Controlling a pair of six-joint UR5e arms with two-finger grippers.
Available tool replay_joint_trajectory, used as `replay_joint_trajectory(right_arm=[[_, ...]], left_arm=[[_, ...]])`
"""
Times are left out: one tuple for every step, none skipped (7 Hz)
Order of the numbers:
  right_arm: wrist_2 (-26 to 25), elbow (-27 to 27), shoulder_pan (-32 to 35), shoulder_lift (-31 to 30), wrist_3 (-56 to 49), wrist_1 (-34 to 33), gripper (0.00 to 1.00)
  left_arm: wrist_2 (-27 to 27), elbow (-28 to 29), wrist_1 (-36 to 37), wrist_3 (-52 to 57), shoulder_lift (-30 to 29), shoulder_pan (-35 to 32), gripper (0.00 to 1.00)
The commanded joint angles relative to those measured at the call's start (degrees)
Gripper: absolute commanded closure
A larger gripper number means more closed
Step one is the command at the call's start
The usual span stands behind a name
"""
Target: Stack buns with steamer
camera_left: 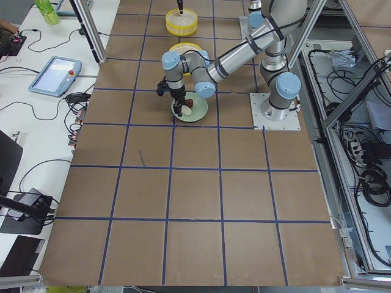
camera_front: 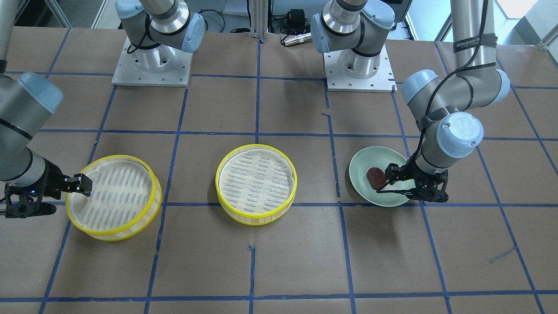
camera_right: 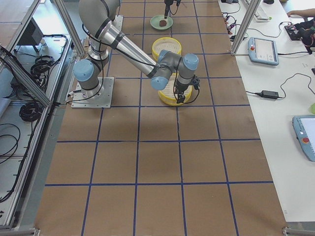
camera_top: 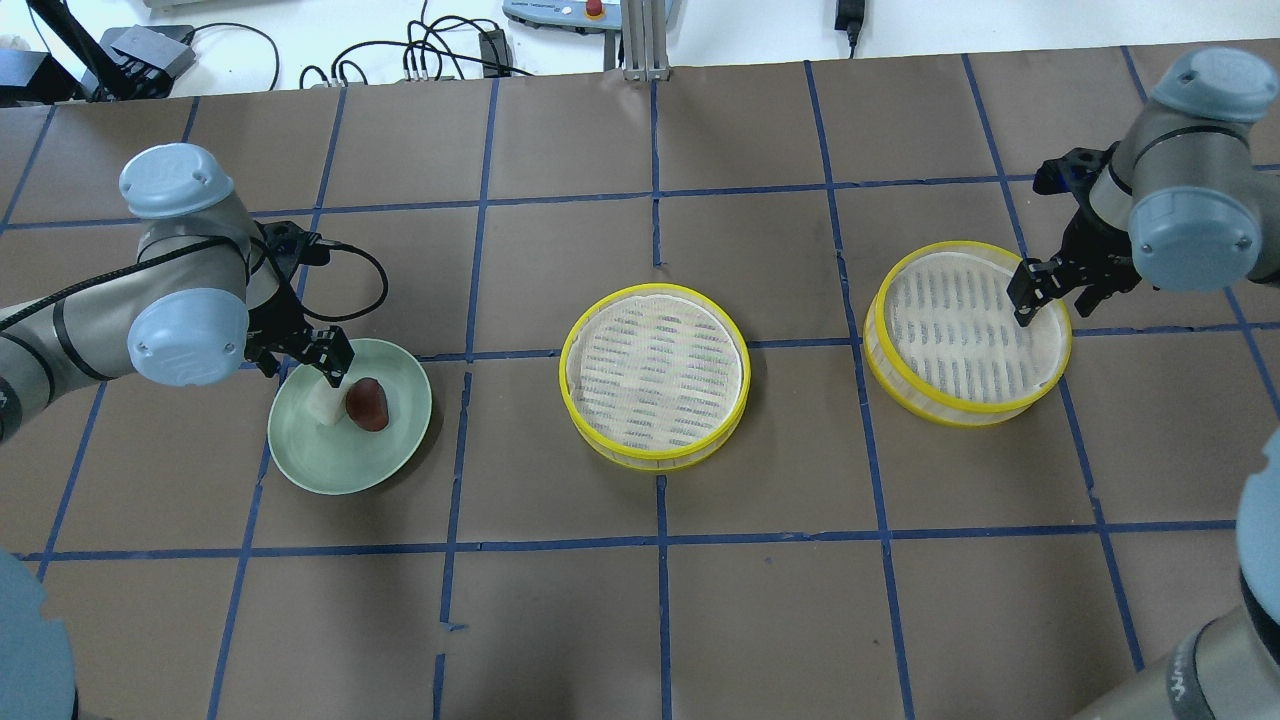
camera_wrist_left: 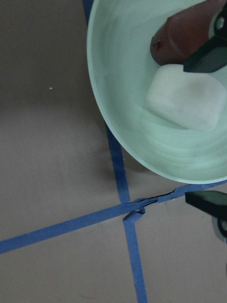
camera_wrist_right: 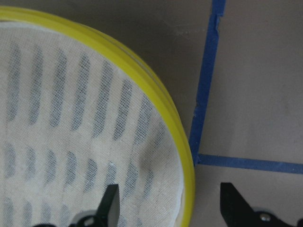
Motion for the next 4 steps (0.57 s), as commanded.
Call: replay_joint_trajectory(right_arm=[[1.48, 0.40, -1.74, 0.27, -0.08, -0.26, 0.88], [1.39, 0.22, -1.74, 0.27, -0.08, -0.26, 0.97], [1.39, 0.13, -1.74, 0.27, -0.08, -0.44, 0.99], [1.48, 0.13, -1.74, 0.27, -0.08, -1.14, 0.99]], left_arm=[[-0.20, -0.60, -0.01, -2.84, 0.22, -0.13, 0.60], [-0.29, -0.69, -0.01, -2.84, 0.13, -0.13, 0.61], [-1.16, -0.69, -0.01, -2.93, 0.13, -0.13, 0.62], [-1.87, -0.77, -0.01, -3.02, 0.13, -0.13, 0.70]])
